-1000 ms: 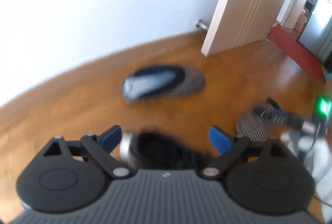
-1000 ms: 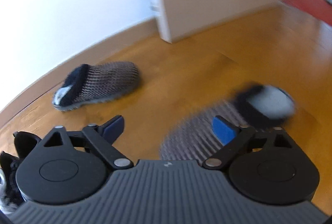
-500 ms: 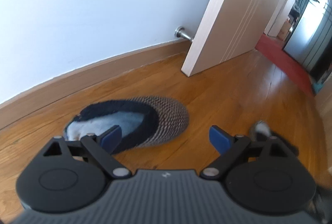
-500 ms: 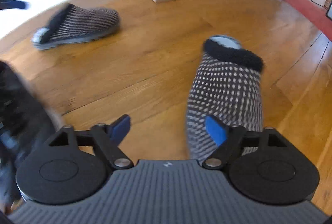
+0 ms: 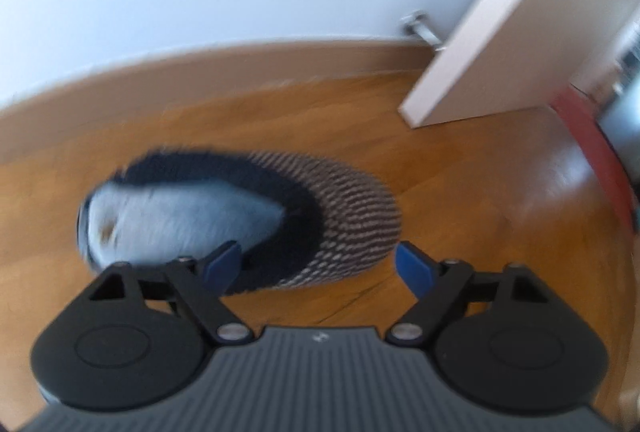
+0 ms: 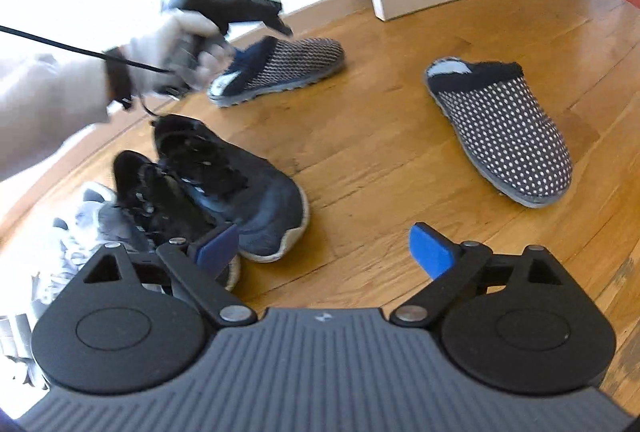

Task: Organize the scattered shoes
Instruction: 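Grasp one grey knit slipper with the right gripper while the left grasps the other, then set both knit slippers beside the black sneakers and open both grippers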

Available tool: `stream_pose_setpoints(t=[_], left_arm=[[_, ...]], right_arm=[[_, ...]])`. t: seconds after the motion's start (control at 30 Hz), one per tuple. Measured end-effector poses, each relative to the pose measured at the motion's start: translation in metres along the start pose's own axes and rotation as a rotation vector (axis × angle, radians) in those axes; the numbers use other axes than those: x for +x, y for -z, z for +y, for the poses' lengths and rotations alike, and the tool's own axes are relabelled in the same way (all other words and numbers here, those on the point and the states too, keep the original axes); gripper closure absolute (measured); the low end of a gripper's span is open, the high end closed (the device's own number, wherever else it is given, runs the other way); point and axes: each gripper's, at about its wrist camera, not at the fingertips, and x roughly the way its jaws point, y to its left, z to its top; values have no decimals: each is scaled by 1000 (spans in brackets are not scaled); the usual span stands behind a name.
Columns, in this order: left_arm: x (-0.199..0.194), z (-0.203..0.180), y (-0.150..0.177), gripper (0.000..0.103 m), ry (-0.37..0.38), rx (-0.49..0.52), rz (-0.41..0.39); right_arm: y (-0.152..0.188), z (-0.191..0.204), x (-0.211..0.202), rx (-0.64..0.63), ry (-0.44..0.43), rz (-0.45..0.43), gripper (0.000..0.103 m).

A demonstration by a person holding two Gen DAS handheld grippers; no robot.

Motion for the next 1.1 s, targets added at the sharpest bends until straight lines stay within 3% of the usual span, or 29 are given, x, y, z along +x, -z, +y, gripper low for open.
stream_pose_setpoints(t=[0.03, 0.07, 0.13, 0.33, 0.5, 0.6, 0.67, 0.73, 0.77, 0.87, 0.93, 1.03, 1.1], left_arm=[[0, -1, 1, 68, -16, 17, -10], [-1, -2, 0, 83, -28, 34, -13], [-5, -5, 6, 93, -10, 88, -6], [-30, -21, 42, 95, 98, 278, 71], [-60, -32, 81, 95, 285, 401, 140], [-74, -34, 93, 88, 345, 447, 129], [-85, -24, 90, 79, 368, 396, 97], [-101, -10, 85, 46, 379, 323, 48], [-117, 1, 83, 41, 375, 284, 11], [-164, 34, 79, 35, 353, 181, -96], [-194, 55, 84, 26, 318, 159, -144], [-227, 83, 103, 25, 279, 166, -149], [-253, 102, 124, 25, 246, 186, -132]], right_arm=[[-1, 1, -2, 1, -3, -1, 4], [-1, 2, -4, 1, -6, -3, 4], [-2, 1, -7, 14, -9, -2, 4], [-7, -2, 2, 24, -10, 0, 4], [-14, 4, 11, 1, -12, -6, 4], [-23, 9, 20, -56, -27, -2, 4], [-33, 15, 31, -150, -27, 8, 3], [-46, 22, 45, -277, -2, 26, 3], [-51, 25, 50, -329, 6, 19, 1], [-74, 36, 85, -563, 29, 31, 1], [-86, 43, 114, -698, 51, 75, 1], [-95, 58, 162, -927, 65, 151, 1], [-99, 67, 182, -990, 53, 173, 1]])
